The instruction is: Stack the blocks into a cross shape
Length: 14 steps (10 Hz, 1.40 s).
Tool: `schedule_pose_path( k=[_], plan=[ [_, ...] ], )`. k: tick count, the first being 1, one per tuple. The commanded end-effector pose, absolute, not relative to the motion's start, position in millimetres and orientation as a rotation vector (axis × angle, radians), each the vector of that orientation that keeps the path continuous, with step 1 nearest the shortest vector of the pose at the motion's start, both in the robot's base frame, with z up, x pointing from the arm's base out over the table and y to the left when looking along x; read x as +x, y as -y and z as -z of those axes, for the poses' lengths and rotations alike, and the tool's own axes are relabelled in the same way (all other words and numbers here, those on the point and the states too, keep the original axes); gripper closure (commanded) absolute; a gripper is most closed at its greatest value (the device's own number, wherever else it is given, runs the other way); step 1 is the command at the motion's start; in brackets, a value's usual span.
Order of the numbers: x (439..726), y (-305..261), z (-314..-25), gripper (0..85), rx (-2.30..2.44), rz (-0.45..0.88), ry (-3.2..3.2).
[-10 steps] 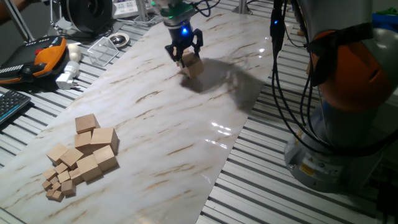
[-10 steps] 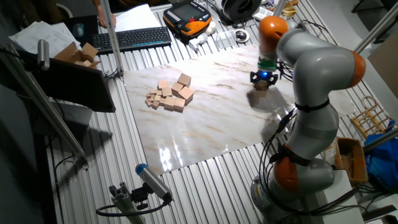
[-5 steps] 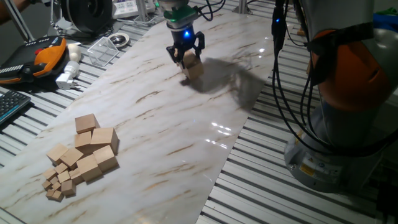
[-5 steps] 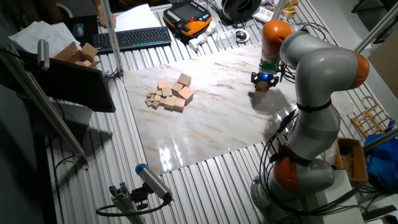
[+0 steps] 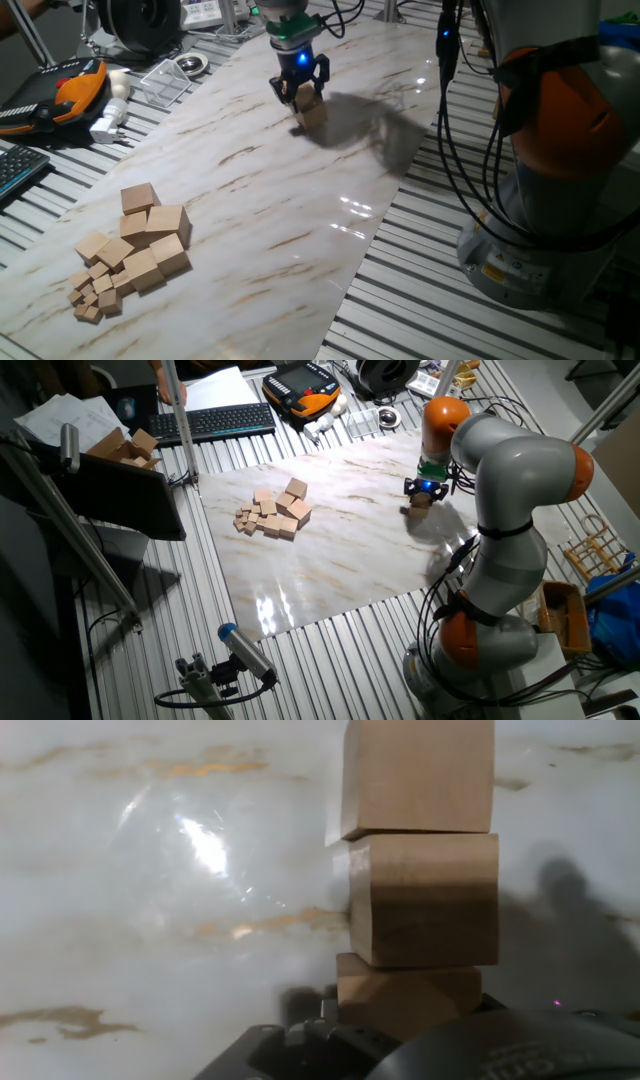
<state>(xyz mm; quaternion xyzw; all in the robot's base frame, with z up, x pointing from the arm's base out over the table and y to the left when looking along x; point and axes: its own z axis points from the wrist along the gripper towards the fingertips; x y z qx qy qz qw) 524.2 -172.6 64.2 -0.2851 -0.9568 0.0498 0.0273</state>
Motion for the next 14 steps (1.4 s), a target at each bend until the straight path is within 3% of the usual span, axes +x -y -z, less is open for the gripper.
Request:
schedule_pose_path(
  k=[1, 14],
  plan=[
    [524, 173, -63, 85.0, -0.877, -0.151, 2.957],
    [520, 183, -61, 85.0, -0.822, -0.065, 3.006]
  ],
)
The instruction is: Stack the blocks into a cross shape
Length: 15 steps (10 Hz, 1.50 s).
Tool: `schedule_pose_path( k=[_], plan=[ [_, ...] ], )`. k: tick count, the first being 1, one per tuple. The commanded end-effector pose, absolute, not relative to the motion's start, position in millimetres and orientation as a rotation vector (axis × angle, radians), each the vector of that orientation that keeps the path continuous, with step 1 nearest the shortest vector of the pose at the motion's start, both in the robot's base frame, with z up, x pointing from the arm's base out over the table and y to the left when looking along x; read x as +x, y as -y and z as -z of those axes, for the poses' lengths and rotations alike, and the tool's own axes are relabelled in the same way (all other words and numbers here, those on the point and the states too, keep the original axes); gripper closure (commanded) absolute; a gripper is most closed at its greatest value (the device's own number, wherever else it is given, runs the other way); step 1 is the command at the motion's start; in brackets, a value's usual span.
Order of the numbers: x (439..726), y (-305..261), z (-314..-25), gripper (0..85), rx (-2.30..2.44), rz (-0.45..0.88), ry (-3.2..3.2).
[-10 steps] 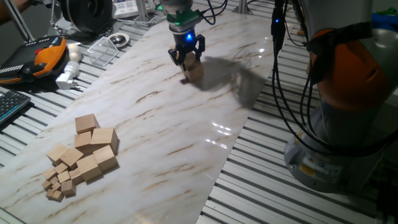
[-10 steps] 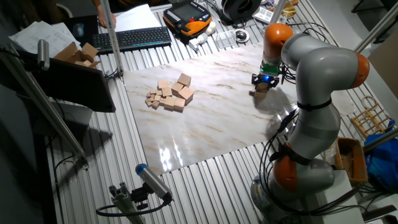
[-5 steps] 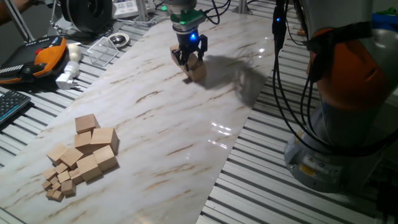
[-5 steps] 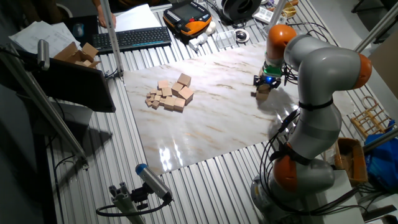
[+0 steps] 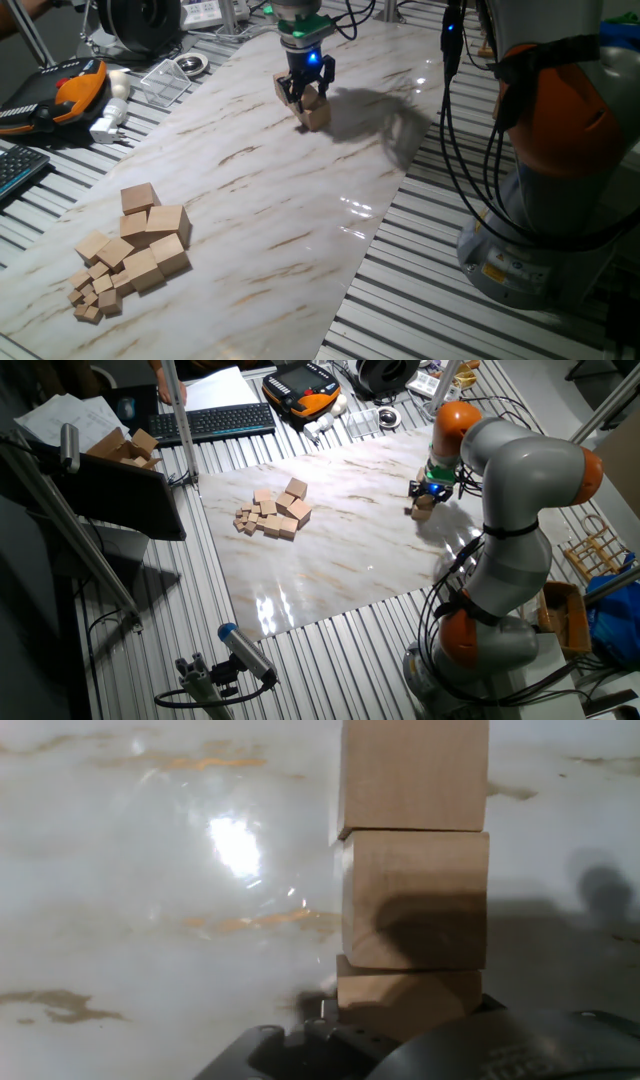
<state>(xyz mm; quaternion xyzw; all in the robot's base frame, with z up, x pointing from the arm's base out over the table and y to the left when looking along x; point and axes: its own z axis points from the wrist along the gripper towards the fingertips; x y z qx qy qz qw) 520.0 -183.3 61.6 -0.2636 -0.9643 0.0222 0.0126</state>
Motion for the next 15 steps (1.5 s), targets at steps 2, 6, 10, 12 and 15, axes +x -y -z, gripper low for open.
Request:
schedule_pose_path(
  k=[2, 6, 10, 12, 15],
  plan=[
    [522, 184, -63, 68.0, -0.822, -0.08, 3.005],
    [524, 186, -62, 51.0, -0.81, -0.1, 3.014],
    [526, 187, -63, 0.0, -0.814, -0.118, 3.03],
    [529, 183, -70, 0.0, -0.807, -0.108, 3.019],
    [542, 154, -100, 0.0, -0.813, -0.081, 2.968]
  ],
)
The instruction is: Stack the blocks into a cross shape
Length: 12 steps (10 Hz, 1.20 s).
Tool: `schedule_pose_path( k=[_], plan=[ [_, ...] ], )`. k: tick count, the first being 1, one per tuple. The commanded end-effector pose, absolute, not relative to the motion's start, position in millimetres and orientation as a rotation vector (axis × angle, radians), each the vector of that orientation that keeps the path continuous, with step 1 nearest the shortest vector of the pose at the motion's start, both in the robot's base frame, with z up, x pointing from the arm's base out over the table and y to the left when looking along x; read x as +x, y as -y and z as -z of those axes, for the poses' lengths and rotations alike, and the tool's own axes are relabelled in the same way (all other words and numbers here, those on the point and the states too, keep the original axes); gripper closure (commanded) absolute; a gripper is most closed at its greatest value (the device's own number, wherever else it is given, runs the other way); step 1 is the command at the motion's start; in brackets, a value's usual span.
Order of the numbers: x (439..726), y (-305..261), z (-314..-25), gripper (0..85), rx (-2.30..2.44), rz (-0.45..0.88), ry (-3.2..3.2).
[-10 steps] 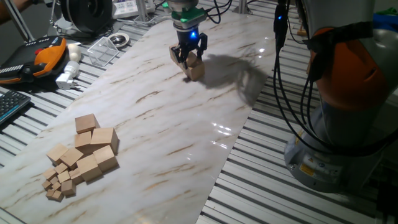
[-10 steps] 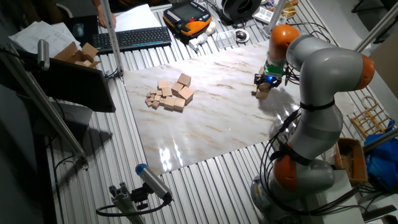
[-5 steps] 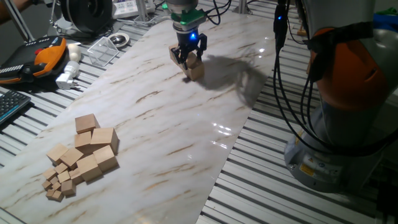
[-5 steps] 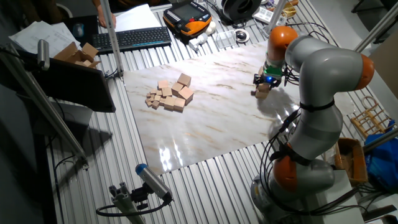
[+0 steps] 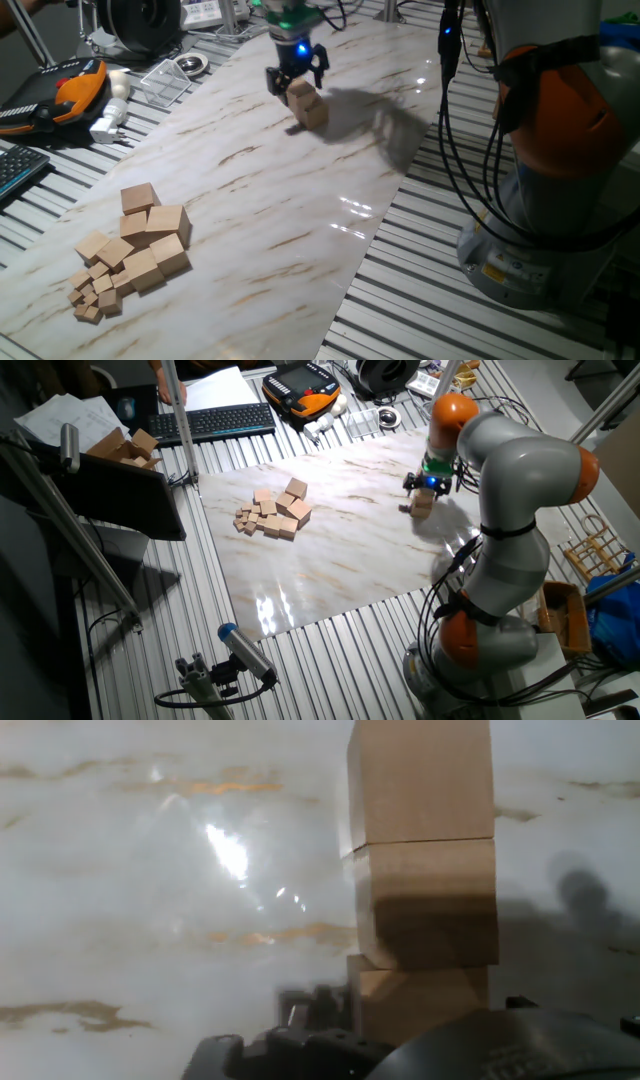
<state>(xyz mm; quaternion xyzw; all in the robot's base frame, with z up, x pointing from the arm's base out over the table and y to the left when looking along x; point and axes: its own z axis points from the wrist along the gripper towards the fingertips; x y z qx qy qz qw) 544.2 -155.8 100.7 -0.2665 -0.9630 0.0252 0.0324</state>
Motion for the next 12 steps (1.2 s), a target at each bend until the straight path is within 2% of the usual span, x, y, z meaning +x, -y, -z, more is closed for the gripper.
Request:
schedule_pose_path(
  k=[1, 5, 7, 8, 10, 12],
  plan=[
    [548, 133, -112, 0.0, -0.836, -0.083, 2.953],
    [561, 42, -146, 0.0, -0.933, -0.093, 2.878],
    [561, 16, -148, 0.0, -0.96, -0.099, 2.857],
    [559, 12, -143, 17.0, -0.952, -0.069, 2.86],
    [558, 6, -135, 17.0, -0.957, -0.093, 2.878],
    [559, 6, -134, 17.0, -0.97, -0.051, 2.853]
  ],
)
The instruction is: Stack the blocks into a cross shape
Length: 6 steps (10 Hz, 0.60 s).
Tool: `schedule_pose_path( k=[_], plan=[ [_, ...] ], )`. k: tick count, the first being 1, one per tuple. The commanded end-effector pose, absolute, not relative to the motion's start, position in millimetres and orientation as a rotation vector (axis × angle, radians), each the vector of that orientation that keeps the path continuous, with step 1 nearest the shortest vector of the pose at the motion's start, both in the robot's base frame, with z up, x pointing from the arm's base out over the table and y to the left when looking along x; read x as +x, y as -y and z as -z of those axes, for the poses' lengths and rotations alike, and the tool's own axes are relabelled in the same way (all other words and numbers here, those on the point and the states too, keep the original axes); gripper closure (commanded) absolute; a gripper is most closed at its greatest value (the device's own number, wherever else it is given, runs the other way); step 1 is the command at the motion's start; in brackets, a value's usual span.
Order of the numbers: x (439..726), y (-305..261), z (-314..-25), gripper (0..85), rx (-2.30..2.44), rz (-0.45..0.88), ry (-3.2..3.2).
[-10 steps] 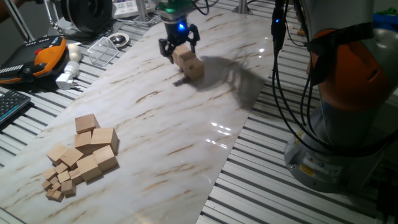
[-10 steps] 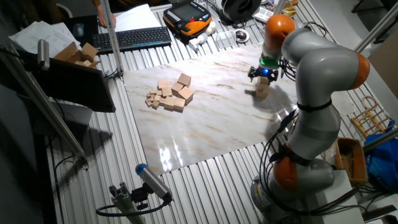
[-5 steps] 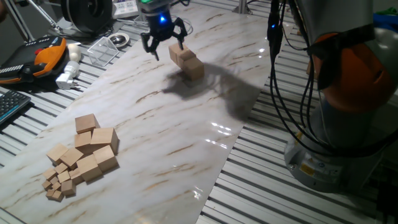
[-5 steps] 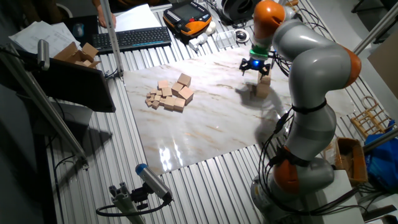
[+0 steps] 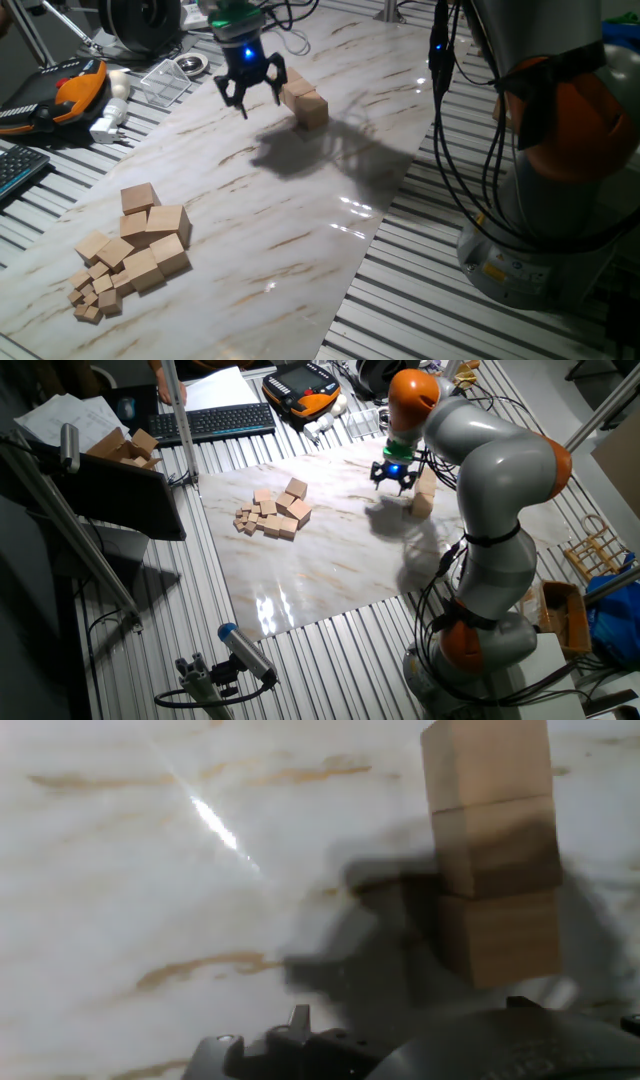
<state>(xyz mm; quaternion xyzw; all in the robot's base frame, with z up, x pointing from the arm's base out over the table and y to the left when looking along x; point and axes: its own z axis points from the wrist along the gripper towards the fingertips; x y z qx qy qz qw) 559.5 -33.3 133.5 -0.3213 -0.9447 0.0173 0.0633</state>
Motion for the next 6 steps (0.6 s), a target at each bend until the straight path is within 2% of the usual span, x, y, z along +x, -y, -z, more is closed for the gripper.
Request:
schedule_pose_path(
  k=[1, 2, 6],
  plan=[
    [560.3, 5.5, -132.4, 17.0, -0.973, -0.045, 2.851],
    [561.5, 5.5, -130.8, 17.0, -0.985, -0.003, 2.837],
    [563.2, 5.4, -128.7, 17.0, -0.977, -0.018, 2.847]
  ],
)
